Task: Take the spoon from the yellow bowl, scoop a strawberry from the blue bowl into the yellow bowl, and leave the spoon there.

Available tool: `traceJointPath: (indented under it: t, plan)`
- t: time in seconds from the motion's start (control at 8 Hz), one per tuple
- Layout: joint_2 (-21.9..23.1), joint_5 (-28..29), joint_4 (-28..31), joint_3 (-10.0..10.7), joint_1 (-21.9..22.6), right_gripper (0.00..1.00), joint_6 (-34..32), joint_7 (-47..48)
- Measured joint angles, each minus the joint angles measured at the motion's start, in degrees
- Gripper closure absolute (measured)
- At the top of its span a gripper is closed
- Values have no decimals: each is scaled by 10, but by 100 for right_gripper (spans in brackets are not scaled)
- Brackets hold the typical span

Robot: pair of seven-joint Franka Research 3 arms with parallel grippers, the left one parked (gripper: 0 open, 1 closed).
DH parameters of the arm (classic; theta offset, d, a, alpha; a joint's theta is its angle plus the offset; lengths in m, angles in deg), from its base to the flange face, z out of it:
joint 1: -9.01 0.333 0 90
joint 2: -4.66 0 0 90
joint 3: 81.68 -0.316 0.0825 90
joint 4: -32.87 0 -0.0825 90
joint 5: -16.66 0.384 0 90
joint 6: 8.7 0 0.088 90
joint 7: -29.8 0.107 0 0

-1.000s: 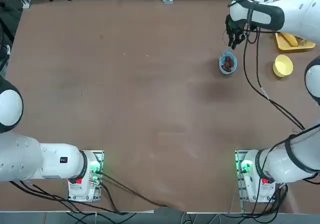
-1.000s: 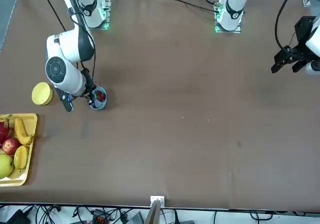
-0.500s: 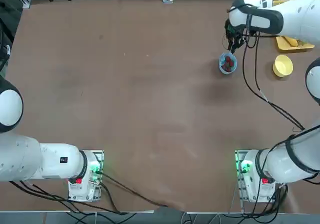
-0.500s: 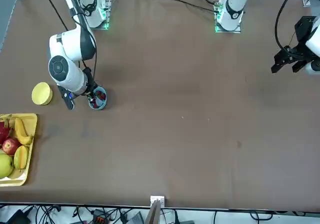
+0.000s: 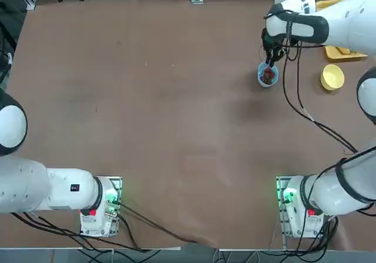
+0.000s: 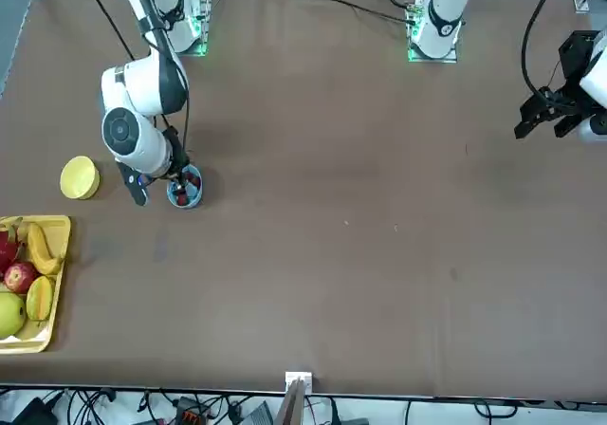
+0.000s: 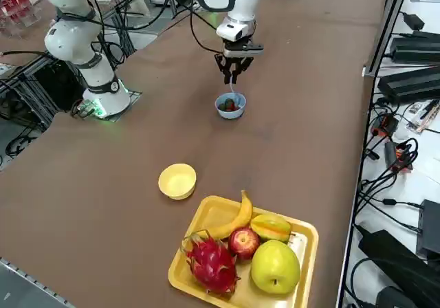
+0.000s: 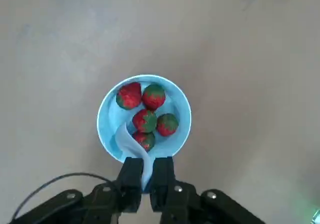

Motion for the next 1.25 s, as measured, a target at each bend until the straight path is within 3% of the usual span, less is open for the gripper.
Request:
traceJointPath:
  t: [0.62, 1.25]
  plan:
    - [-14, -85, -16, -3, 33, 88, -44, -6]
    - [-77, -141, -97, -3, 70, 88, -135, -41]
